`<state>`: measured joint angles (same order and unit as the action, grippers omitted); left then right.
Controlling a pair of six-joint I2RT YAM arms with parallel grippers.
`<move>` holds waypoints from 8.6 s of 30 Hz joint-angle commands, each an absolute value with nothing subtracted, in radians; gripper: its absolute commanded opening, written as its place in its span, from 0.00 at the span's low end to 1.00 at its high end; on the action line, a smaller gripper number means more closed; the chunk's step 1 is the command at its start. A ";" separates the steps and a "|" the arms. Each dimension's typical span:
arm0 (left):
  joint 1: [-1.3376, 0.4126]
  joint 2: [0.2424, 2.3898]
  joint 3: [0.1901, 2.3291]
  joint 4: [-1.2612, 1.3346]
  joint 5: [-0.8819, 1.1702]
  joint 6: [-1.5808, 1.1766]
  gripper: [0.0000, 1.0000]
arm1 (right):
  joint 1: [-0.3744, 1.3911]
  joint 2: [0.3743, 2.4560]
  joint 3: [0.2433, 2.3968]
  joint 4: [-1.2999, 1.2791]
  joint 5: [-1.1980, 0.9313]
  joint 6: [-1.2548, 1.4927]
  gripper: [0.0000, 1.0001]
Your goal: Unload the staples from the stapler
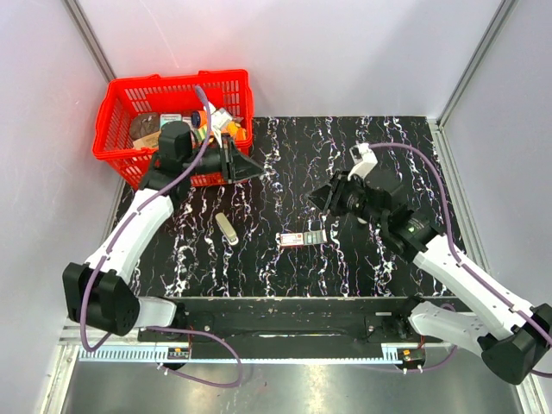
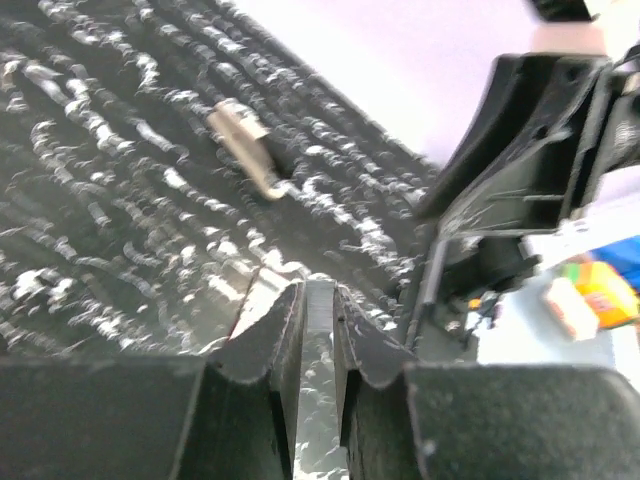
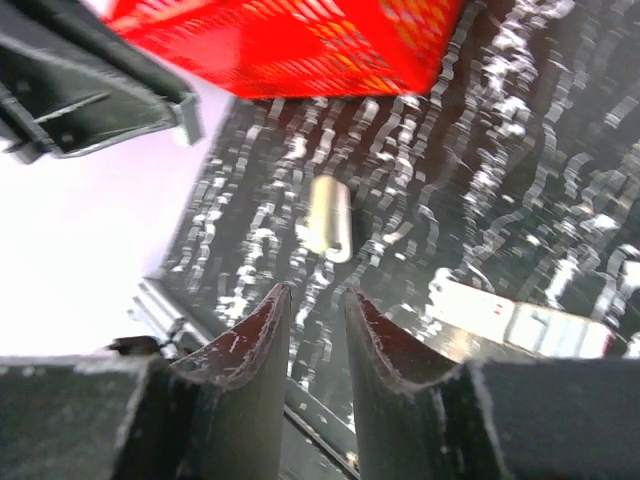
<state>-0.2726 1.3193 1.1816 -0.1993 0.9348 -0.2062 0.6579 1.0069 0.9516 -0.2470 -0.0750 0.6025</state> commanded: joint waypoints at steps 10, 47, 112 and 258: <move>-0.276 1.465 1.048 1.175 1.129 -1.531 0.17 | 0.655 1.068 1.078 0.182 -0.370 0.745 0.37; -0.301 1.379 1.005 0.934 1.088 -1.330 0.18 | 0.689 1.233 1.124 0.310 -0.384 0.772 0.38; -0.324 1.233 1.034 -0.532 0.494 0.216 0.75 | 0.695 1.485 1.006 -0.477 0.109 0.500 0.06; -0.810 1.669 0.931 -0.213 -0.054 0.453 0.74 | 0.347 1.548 0.632 0.051 -0.362 0.673 0.25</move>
<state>-0.8024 1.6588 0.9222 -0.2451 -0.0185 0.4450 0.3523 1.5383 0.6392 -0.0162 -0.3218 0.6495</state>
